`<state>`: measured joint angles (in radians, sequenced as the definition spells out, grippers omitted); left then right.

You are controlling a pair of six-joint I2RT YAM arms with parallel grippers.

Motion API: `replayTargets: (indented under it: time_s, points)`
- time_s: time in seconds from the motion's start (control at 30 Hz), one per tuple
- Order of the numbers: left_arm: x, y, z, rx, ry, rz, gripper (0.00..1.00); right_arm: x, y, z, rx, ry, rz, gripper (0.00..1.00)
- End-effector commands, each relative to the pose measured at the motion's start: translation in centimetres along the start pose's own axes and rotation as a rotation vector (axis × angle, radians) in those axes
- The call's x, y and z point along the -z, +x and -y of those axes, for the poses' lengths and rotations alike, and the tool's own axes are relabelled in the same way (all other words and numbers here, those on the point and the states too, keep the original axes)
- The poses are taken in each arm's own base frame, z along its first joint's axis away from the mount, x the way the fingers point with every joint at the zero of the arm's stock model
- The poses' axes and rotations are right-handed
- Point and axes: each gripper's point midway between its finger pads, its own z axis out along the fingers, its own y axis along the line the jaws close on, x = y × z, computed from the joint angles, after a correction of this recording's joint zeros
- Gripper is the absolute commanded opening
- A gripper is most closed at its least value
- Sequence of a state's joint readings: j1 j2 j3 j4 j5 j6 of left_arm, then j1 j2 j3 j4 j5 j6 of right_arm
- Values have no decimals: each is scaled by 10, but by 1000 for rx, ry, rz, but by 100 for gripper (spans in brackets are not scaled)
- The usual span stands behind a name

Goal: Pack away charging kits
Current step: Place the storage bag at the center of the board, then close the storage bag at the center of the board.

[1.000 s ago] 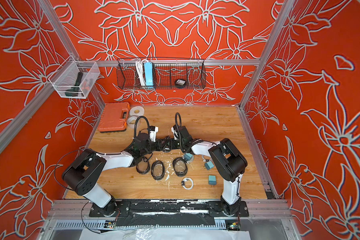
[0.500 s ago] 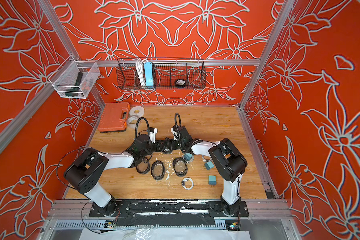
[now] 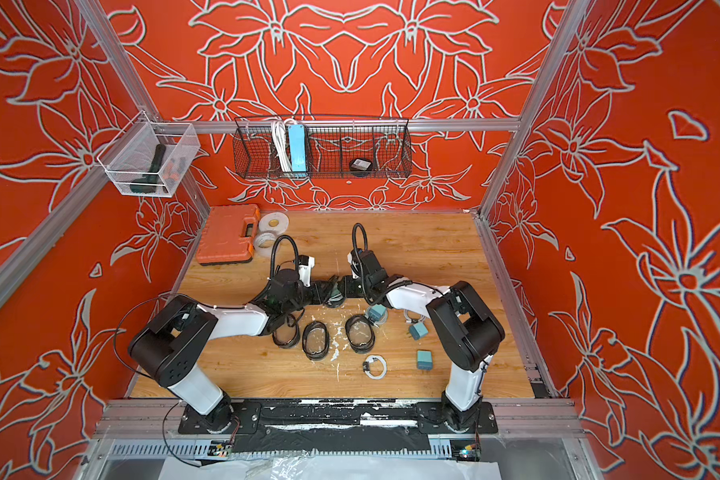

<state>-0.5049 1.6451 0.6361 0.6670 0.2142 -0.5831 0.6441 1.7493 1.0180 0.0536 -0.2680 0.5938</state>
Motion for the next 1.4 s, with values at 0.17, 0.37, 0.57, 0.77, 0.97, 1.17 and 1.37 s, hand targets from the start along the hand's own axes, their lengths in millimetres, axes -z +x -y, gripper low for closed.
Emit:
replayTargets:
  time_s: [0.17,0.37,0.57,0.77,0.97,1.17,1.37]
  points:
    - [28,-21,25,-34,69,76,66,35,-14,13,-33,82,81,49]
    - [45,-29,4,-9,-47,121,70,30,-6,16,-79,105,38,56]
    - [38,-20,-25,42,-62,69,73,5,8,5,-85,76,-26,65]
    - [21,-7,-21,24,0,-18,71,3,19,-8,-48,57,-33,68]
    - [0,3,-16,24,71,-91,70,28,30,-12,26,45,28,78]
    - [-23,19,-28,59,59,-166,64,38,55,-12,148,66,44,67]
    - [-34,26,-42,60,-19,-197,61,32,66,-10,269,116,57,66]
